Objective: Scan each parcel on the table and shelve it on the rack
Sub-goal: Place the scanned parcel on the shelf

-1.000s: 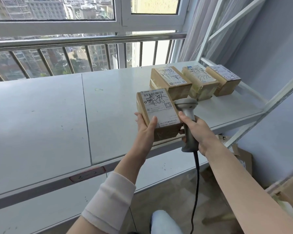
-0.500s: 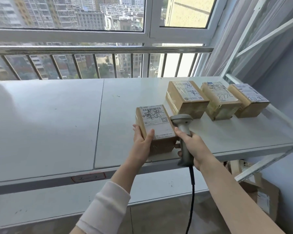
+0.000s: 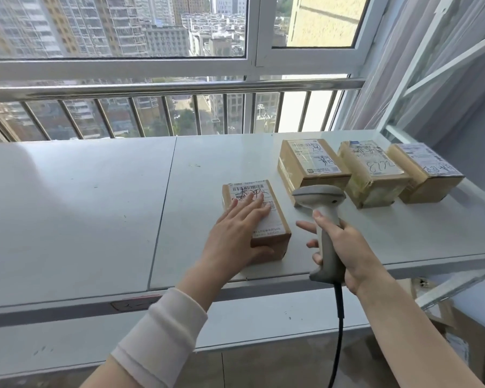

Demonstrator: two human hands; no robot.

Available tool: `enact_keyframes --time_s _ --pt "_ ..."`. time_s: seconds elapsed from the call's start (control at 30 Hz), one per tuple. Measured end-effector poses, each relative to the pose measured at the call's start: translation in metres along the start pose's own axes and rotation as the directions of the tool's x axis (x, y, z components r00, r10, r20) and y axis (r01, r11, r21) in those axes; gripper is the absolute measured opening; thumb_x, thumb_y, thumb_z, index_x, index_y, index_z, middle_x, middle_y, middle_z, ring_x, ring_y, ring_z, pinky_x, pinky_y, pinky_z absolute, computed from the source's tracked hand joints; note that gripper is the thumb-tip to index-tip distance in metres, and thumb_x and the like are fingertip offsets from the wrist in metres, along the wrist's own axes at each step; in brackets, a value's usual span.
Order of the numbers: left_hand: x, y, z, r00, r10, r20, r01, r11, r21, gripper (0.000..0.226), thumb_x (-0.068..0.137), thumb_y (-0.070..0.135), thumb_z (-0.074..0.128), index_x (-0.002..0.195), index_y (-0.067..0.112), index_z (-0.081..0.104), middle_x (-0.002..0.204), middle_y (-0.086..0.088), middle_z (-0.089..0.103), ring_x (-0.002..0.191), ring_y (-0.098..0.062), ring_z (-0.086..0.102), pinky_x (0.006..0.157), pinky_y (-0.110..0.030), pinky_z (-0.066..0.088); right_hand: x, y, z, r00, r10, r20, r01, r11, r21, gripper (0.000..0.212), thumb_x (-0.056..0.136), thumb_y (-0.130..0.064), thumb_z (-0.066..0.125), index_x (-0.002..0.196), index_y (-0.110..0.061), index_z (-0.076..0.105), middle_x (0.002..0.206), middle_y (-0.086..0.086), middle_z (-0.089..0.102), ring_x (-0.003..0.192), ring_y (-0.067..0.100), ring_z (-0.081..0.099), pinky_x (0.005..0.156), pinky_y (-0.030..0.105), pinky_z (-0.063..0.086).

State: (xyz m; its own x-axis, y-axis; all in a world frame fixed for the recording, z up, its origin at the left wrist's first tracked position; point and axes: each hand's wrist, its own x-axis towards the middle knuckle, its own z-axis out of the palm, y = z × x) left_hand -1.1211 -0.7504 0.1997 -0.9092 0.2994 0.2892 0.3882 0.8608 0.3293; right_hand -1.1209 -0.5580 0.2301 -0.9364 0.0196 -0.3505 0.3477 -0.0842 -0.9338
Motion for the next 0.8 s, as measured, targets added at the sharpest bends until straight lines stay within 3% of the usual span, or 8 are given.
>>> enact_keyframes --time_s 0.33,0.53,0.8 --pt "0.058 -0.034 -0.002 0.994 -0.063 0.084 0.06 0.997 0.039 0.08 0.077 0.042 0.069 0.143 0.022 0.029 0.157 0.008 0.015 0.145 -0.01 0.003 0.114 -0.024 -0.009 0.013 -0.007 -0.011 1.0 -0.002 0.007 0.002 0.999 0.046 0.027 0.087 -0.035 0.062 0.102 -0.013 0.059 0.101 0.002 0.074 0.058 0.014 0.054 0.037 0.021 0.041" --pt "0.082 -0.054 0.0 0.993 -0.065 0.094 0.062 0.998 0.026 0.078 0.077 0.04 0.071 0.141 0.021 0.032 0.156 0.008 0.018 0.145 -0.01 0.005 0.115 -0.026 -0.007 0.021 -0.004 -0.02 1.0 0.015 0.015 -0.016 0.998 0.062 0.041 0.077 -0.036 0.068 0.104 -0.007 0.06 0.099 0.003 0.075 0.053 0.011 0.056 0.037 0.021 0.04" --pt "0.104 -0.072 0.003 0.993 -0.067 0.097 0.062 0.997 0.056 0.08 0.076 0.039 0.072 0.142 0.021 0.031 0.156 0.008 0.019 0.145 -0.009 0.006 0.117 -0.027 -0.004 0.031 -0.002 -0.035 0.997 0.024 0.067 -0.029 0.997 0.073 0.032 0.087 -0.028 0.059 0.105 -0.001 0.058 0.097 0.008 0.075 0.049 0.008 0.055 0.035 0.021 0.04"
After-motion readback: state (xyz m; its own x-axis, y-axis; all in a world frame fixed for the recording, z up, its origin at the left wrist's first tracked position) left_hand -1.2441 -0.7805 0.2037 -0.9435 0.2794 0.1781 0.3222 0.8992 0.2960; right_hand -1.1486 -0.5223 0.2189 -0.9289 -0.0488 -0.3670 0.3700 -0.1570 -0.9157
